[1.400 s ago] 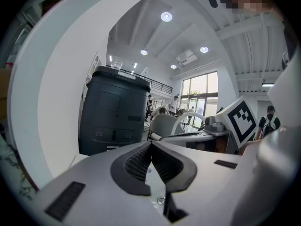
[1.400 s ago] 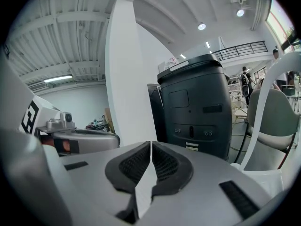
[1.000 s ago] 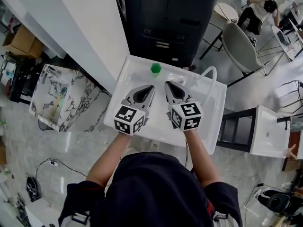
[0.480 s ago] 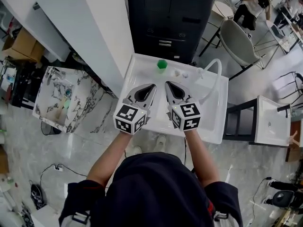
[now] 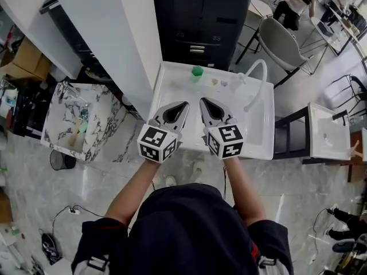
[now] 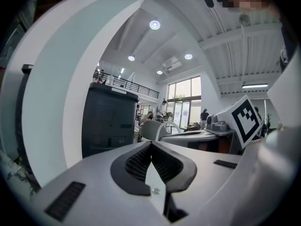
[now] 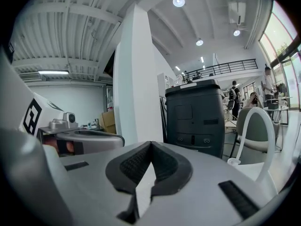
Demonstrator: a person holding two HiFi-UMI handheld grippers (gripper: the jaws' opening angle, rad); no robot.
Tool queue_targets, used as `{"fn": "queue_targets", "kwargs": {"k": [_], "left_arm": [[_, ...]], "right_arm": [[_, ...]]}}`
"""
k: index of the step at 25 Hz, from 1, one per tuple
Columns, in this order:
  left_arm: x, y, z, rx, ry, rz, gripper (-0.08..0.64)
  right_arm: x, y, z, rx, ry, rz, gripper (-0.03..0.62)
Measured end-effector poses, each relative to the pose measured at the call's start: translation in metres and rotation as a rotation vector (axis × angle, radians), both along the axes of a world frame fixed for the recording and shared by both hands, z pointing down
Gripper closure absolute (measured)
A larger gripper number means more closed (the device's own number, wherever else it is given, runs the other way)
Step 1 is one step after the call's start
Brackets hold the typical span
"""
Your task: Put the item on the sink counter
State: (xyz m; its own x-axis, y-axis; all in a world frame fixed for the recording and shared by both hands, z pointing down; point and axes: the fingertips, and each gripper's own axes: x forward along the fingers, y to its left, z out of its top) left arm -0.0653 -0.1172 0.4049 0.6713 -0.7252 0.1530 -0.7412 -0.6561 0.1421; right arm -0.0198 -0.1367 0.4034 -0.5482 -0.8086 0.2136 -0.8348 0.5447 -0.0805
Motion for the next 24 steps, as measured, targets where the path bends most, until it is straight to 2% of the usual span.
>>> {"fn": "queue_targets", "kwargs": {"k": [15,24], "left_arm": [[-0.03,0.047,-0.006,0.016,0.005,0.052,0.548],[-0.036,0.065,-0.006,0.02,0.009,0.076,0.548]], "right_arm": [[-0.03,0.049,-0.007,0.023,0.0,0.052,0.558],[-0.034,0.069,-0.007,0.016,-0.018,0.082,0.558]]}}
